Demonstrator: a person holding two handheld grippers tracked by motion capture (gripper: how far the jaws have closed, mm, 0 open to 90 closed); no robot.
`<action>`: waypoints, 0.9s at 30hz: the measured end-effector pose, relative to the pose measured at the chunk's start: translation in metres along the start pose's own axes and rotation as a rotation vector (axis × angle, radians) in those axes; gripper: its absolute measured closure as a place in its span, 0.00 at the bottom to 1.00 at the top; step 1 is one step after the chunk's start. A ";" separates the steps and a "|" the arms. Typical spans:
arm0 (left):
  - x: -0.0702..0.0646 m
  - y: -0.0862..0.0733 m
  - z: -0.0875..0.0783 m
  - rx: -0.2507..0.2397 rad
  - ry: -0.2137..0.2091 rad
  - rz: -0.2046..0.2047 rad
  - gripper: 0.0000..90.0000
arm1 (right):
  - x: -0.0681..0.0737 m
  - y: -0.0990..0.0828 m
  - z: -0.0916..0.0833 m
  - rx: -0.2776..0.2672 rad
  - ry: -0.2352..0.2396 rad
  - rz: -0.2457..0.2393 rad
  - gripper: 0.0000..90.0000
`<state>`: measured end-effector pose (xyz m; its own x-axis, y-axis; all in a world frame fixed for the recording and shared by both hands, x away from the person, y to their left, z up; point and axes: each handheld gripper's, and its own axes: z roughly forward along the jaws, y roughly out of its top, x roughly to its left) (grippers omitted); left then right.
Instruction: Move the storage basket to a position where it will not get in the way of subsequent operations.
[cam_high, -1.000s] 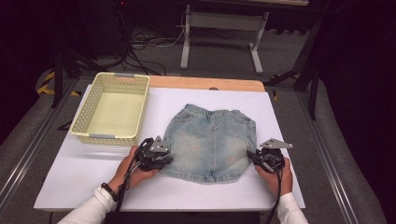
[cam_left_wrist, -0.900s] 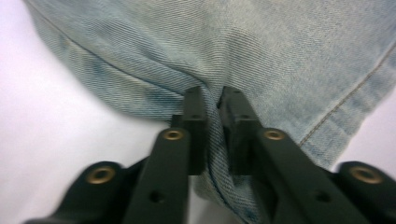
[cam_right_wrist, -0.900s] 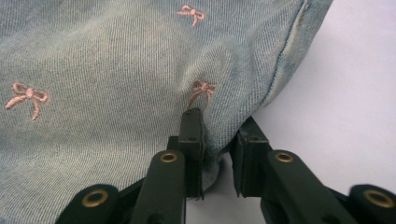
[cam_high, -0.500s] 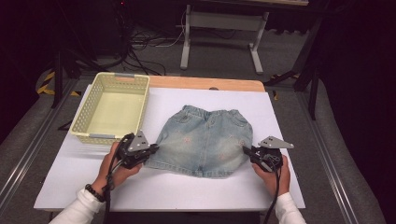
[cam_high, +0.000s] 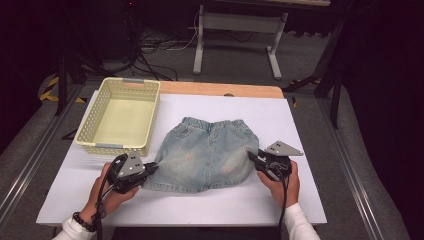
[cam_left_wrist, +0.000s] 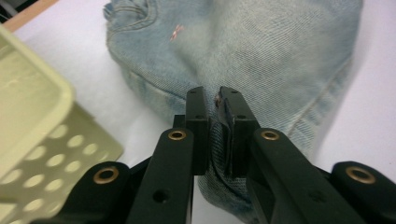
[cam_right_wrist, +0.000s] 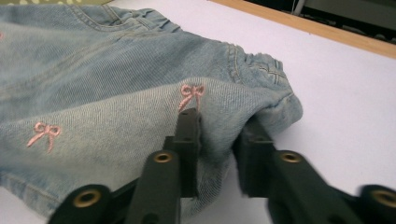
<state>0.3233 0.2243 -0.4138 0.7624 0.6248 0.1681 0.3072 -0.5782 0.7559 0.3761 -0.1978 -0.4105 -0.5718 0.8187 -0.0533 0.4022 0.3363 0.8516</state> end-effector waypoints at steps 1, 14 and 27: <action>-0.001 0.000 0.002 -0.002 -0.003 0.001 0.91 | -0.001 -0.001 0.000 0.001 -0.002 0.002 0.73; -0.023 0.004 0.015 -0.043 -0.078 0.022 0.80 | -0.015 -0.030 -0.032 -0.033 -0.045 0.044 0.54; -0.064 0.006 0.046 -0.007 -0.238 0.035 0.59 | 0.002 -0.042 -0.008 0.054 0.008 -0.062 0.55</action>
<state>0.3025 0.1568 -0.4494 0.8857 0.4624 0.0412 0.2746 -0.5934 0.7566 0.3525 -0.2143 -0.4421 -0.6028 0.7915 -0.1008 0.4033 0.4113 0.8174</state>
